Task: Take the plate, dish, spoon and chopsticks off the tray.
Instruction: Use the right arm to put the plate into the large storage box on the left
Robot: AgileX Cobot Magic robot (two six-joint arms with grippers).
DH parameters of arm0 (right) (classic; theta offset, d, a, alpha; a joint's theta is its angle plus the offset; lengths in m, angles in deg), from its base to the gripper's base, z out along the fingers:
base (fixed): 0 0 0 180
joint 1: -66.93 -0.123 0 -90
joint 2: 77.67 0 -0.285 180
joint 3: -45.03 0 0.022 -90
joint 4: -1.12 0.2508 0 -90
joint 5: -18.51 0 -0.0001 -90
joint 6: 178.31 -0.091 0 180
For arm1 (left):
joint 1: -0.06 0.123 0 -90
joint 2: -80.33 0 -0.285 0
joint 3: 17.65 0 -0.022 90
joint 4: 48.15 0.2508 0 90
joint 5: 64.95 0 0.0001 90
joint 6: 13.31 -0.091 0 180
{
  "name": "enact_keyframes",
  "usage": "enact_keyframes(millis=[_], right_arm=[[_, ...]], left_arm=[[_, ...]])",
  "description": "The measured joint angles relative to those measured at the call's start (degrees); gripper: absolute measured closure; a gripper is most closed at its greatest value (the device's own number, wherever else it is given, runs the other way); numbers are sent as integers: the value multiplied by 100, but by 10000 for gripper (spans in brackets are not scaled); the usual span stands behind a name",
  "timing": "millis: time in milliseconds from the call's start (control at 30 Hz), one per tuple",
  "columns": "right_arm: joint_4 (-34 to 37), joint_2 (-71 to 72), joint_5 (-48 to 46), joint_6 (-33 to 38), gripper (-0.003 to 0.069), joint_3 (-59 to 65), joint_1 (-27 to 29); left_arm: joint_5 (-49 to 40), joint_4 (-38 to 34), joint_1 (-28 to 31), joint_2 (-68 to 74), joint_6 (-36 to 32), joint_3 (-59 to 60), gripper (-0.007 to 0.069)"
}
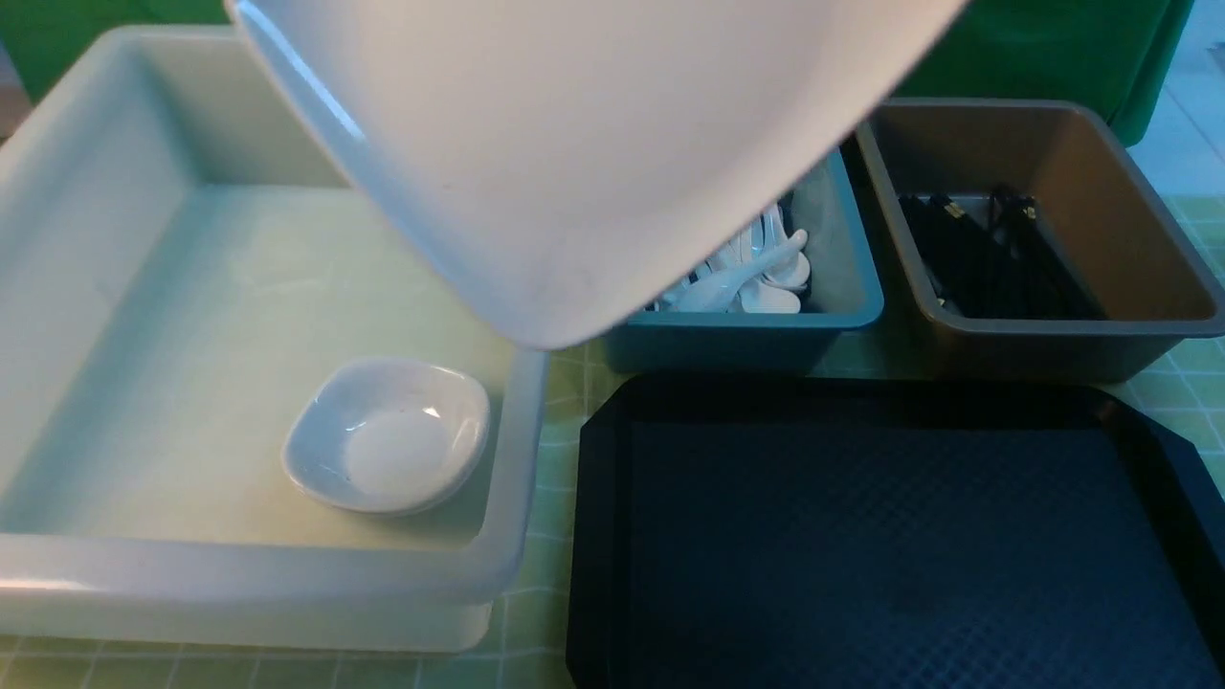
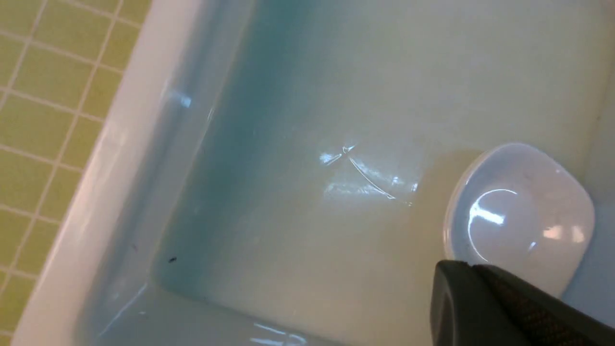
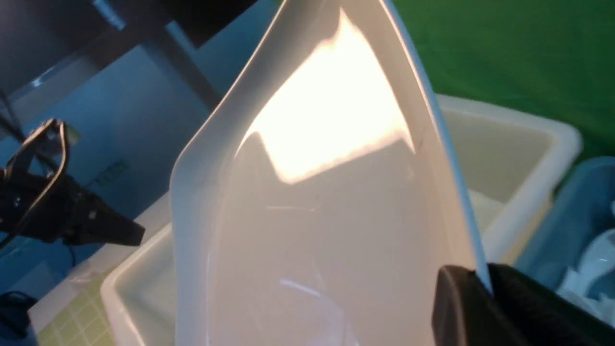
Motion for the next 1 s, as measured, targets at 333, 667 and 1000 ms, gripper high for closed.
enact_keyframes(millis=[333, 667, 1000], right_arm=[[-30, -2962, 0, 283, 637, -3115, -1293], [-81, -5052, 65, 655, 637, -5531, -1721], [-245, -5806, 786, 1745, 637, -5677, -2186]], left_arm=[[-93, -874, 1705, 0, -366, 0, 624], [329, -647, 1806, 0, 114, 0, 621], [435, -642, 1806, 0, 130, 0, 608]])
